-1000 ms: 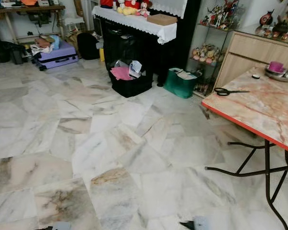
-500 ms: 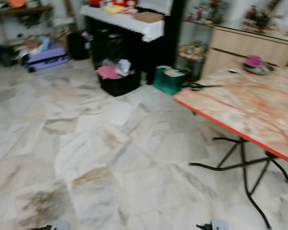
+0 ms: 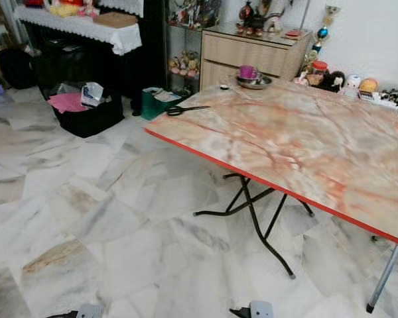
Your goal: Hang hanger
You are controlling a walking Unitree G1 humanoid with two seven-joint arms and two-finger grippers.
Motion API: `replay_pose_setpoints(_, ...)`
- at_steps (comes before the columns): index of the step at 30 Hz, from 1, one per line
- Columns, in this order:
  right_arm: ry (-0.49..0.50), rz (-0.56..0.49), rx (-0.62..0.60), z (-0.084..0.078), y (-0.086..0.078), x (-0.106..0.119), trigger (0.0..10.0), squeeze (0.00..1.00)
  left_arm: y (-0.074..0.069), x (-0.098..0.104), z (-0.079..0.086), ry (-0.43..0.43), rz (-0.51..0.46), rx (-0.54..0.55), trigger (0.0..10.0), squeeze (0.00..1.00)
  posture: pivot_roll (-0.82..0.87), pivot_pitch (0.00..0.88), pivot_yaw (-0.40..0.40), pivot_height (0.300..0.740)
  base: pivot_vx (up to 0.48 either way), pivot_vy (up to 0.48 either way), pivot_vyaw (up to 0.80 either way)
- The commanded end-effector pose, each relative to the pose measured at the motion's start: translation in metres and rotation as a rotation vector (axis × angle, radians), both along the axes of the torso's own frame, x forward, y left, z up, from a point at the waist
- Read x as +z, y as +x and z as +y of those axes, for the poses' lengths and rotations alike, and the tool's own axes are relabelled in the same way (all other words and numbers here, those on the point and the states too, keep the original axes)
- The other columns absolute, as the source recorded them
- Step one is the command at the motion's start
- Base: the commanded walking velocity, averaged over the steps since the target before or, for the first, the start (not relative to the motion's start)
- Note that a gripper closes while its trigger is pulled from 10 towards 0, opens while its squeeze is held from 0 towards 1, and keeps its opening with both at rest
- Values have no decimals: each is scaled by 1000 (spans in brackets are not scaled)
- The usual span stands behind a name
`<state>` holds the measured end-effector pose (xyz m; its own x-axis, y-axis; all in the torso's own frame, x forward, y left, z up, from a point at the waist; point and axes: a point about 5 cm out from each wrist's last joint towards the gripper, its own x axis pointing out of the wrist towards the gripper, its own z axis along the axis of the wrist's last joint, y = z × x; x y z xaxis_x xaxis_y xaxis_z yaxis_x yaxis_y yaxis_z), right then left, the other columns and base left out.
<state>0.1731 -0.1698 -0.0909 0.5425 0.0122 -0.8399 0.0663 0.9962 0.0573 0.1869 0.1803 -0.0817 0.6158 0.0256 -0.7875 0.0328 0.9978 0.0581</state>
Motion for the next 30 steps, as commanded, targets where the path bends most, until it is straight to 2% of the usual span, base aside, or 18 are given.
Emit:
replay_pose_setpoints(1, 13, -34, 9, 11, 11, 4, 10000, 0, -6, -2, 12, 24, 23, 20, 10000, 0, 196, 0, -43, 740, 0, -480, 0)
replay_pose_setpoints(5, 17, -42, 16, 19, 14, 6, 10000, 0, -6, -2, 12, 24, 24, 17, 10000, 0, 194, 0, -42, 740, 0, -480, 0)
replay_pose_setpoints(7, 9, -40, 7, 8, 12, 5, 10000, 0, -6, -2, 11, 24, 26, 14, 10000, 0, 194, 0, -42, 740, 0, -480, 0)
replay_pose_setpoints(9, 8, -40, 4, 5, 11, 5, 10000, 0, -6, -2, 11, 24, 26, 12, 10000, 0, 193, 0, -42, 740, 0, -480, 0)
replay_pose_setpoints(18, 1, -39, 4, 3, 11, 5, 10000, 0, -6, -2, 11, 23, 28, 10, 10000, 0, 190, 0, -49, 740, 0, -480, 0)
replay_pose_setpoints(30, -5, -34, 3, 1, 8, 4, 10000, 0, -16, -7, 10, 27, 60, -20, 10000, 0, 157, 0, -27, 740, 0, -480, 0)
